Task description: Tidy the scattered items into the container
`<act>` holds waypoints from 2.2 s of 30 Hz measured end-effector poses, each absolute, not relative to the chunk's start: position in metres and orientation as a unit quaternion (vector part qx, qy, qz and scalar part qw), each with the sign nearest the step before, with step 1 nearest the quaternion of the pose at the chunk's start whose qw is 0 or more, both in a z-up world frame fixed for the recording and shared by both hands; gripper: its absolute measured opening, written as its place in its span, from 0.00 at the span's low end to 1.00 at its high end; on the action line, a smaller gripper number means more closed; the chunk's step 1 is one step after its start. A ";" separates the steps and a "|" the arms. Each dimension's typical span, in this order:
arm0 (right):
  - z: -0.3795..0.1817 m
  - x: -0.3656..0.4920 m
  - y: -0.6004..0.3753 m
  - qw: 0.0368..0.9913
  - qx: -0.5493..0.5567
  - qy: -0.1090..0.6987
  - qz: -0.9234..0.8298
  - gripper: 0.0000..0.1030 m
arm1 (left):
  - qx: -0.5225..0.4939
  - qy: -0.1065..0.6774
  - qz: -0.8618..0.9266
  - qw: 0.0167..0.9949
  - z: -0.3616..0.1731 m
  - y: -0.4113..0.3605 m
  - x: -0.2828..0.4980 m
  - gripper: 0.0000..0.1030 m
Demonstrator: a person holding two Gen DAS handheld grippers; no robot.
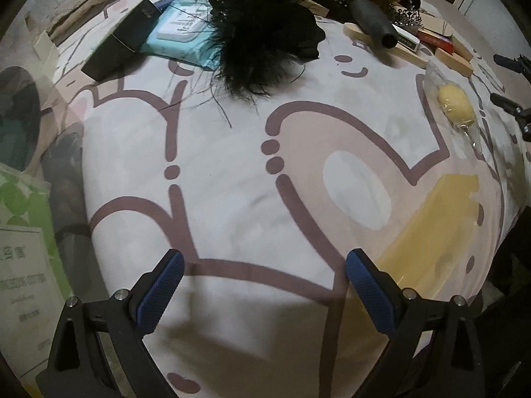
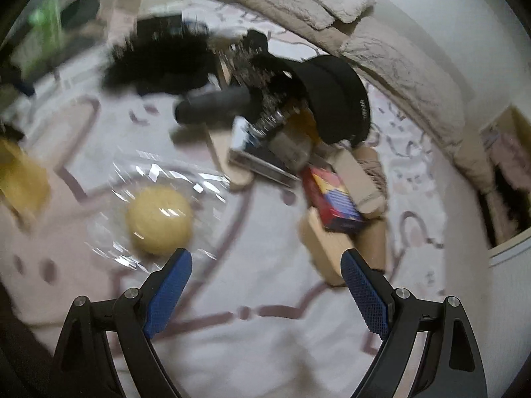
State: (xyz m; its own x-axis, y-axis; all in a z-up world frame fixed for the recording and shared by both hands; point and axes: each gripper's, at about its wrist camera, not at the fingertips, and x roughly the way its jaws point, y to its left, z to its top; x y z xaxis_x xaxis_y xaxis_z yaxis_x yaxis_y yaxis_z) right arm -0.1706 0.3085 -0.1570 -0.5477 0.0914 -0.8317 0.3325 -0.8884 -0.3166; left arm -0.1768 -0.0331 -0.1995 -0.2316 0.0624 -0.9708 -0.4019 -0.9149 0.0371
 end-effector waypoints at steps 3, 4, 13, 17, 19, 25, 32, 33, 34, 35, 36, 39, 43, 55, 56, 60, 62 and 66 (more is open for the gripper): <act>-0.151 -0.172 0.300 0.114 0.473 0.164 -0.858 0.96 | -0.578 0.144 0.789 0.151 -0.185 -0.035 -0.172 0.96; -0.150 -0.172 0.297 0.125 0.474 0.152 -0.858 1.00 | -0.565 0.141 0.798 0.157 -0.177 -0.036 -0.170 0.96; -0.165 -0.185 0.269 0.155 0.496 0.084 -0.850 1.00 | -0.460 0.223 0.814 0.274 -0.138 0.021 -0.140 0.96; -0.177 -0.188 0.265 0.151 0.509 0.097 -0.842 1.00 | -0.447 0.289 0.784 0.320 -0.149 0.049 -0.123 0.96; -0.181 -0.188 0.265 0.150 0.517 0.098 -0.837 1.00 | -0.448 0.304 0.772 0.332 -0.156 0.058 -0.119 0.96; -0.195 -0.194 0.257 0.159 0.535 0.109 -0.823 1.00 | -0.467 0.315 0.751 0.344 -0.177 0.074 -0.122 0.96; -0.208 -0.201 0.245 0.159 0.547 0.144 -0.809 1.00 | -0.494 0.322 0.734 0.337 -0.197 0.082 -0.130 0.96; -0.211 -0.202 0.244 0.158 0.549 0.152 -0.806 1.00 | -0.498 0.323 0.732 0.335 -0.200 0.083 -0.131 0.96; -0.214 -0.202 0.243 0.158 0.551 0.158 -0.804 1.00 | -0.500 0.321 0.731 0.334 -0.201 0.083 -0.132 0.96; -0.217 -0.202 0.243 0.159 0.554 0.160 -0.801 1.00 | -0.501 0.317 0.732 0.335 -0.201 0.083 -0.132 0.95; -0.219 -0.202 0.244 0.158 0.556 0.162 -0.800 1.00 | -0.504 0.311 0.733 0.335 -0.201 0.083 -0.133 0.94; -0.224 -0.202 0.247 0.156 0.559 0.161 -0.798 1.00 | -0.518 0.294 0.731 0.332 -0.203 0.082 -0.138 0.84; -0.225 -0.202 0.253 0.154 0.563 0.144 -0.799 1.00 | -0.538 0.269 0.728 0.329 -0.206 0.079 -0.143 0.71; -0.223 -0.204 0.269 0.127 0.574 0.115 -0.801 0.99 | -0.548 0.205 0.749 0.312 -0.191 0.063 -0.143 0.47; -0.221 -0.202 0.270 0.126 0.571 0.116 -0.803 0.96 | -0.548 0.199 0.751 0.309 -0.190 0.061 -0.143 0.47; -0.214 -0.199 0.275 0.123 0.562 0.109 -0.811 0.90 | -0.549 0.170 0.762 0.298 -0.182 0.052 -0.143 0.47; -0.212 -0.196 0.277 0.125 0.560 0.108 -0.812 0.88 | -0.548 0.162 0.767 0.293 -0.179 0.049 -0.143 0.47; -0.204 -0.191 0.281 0.128 0.549 0.103 -0.820 0.87 | -0.548 0.153 0.773 0.282 -0.174 0.046 -0.150 0.47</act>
State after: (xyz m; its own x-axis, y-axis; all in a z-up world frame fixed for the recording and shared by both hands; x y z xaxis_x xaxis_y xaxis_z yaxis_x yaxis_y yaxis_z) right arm -0.1906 0.2808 -0.2041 -0.3645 -0.0963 -0.9262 0.3229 -0.9460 -0.0288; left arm -0.1504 0.0463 -0.1736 -0.2418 0.2681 -0.9326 -0.6026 -0.7948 -0.0722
